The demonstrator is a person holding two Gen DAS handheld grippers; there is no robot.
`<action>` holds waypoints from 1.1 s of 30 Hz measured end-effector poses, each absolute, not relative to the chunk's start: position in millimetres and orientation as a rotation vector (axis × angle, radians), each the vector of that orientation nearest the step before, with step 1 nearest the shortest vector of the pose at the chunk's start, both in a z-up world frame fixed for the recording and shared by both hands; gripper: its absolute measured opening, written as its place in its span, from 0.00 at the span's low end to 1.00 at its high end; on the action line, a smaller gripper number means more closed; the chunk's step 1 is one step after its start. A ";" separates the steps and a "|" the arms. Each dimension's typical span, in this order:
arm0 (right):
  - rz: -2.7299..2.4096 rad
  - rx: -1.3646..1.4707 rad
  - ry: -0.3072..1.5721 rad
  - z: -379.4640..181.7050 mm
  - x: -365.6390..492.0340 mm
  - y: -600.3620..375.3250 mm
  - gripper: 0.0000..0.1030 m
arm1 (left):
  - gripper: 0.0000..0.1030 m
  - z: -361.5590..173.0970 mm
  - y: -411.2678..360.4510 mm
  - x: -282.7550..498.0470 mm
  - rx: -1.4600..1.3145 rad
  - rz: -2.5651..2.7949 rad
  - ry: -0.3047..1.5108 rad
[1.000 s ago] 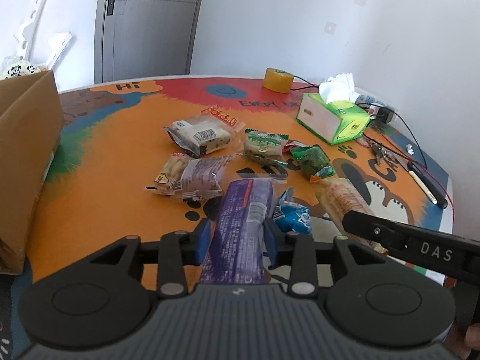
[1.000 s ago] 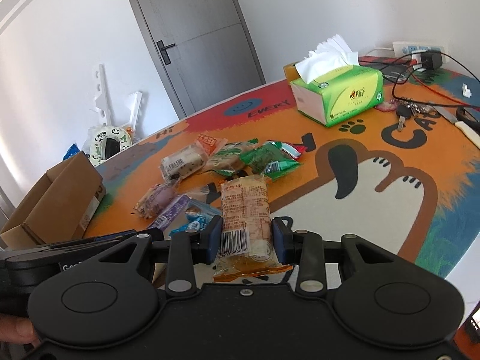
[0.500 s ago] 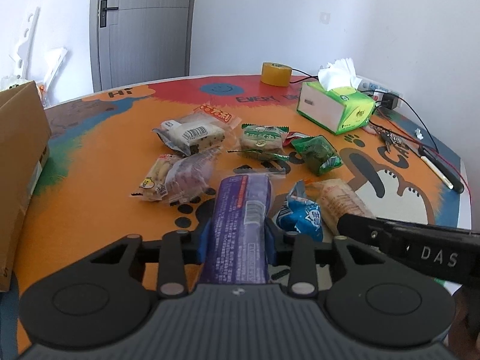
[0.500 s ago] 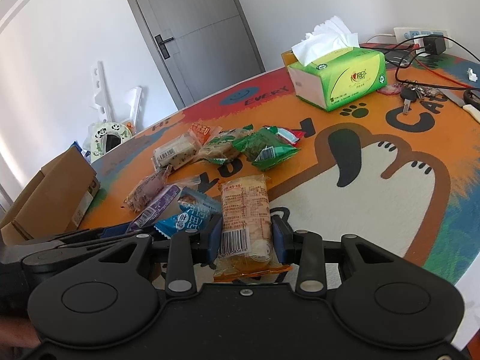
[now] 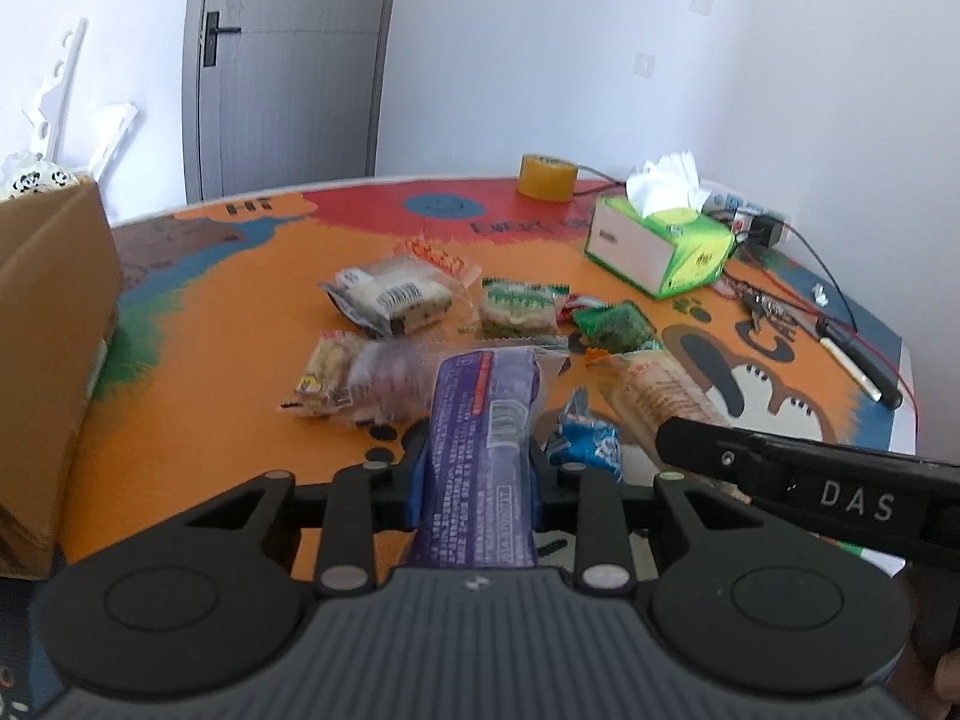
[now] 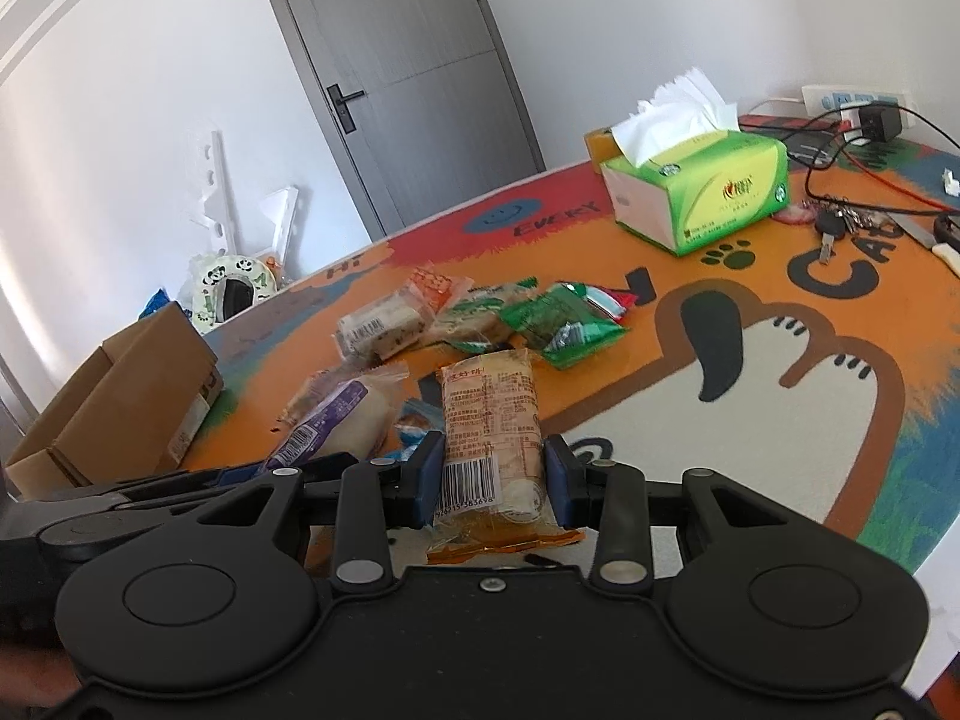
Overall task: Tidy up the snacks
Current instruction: 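Lift both packets over the cardboard box and open both grippers to drop them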
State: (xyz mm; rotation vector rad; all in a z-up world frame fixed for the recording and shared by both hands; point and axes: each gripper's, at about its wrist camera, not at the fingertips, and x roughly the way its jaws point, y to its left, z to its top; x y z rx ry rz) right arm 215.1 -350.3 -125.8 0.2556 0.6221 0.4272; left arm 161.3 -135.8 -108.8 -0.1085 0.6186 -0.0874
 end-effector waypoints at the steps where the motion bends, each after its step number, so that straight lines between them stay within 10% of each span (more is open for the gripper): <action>1: 0.431 0.254 0.616 -123.4 214.0 -348.9 0.35 | 0.28 -106.4 -134.6 159.9 -0.108 -0.087 0.611; 33: 0.666 0.219 0.483 -47.1 200.2 -233.6 0.35 | 0.28 -19.5 -24.8 102.9 -0.168 0.109 0.375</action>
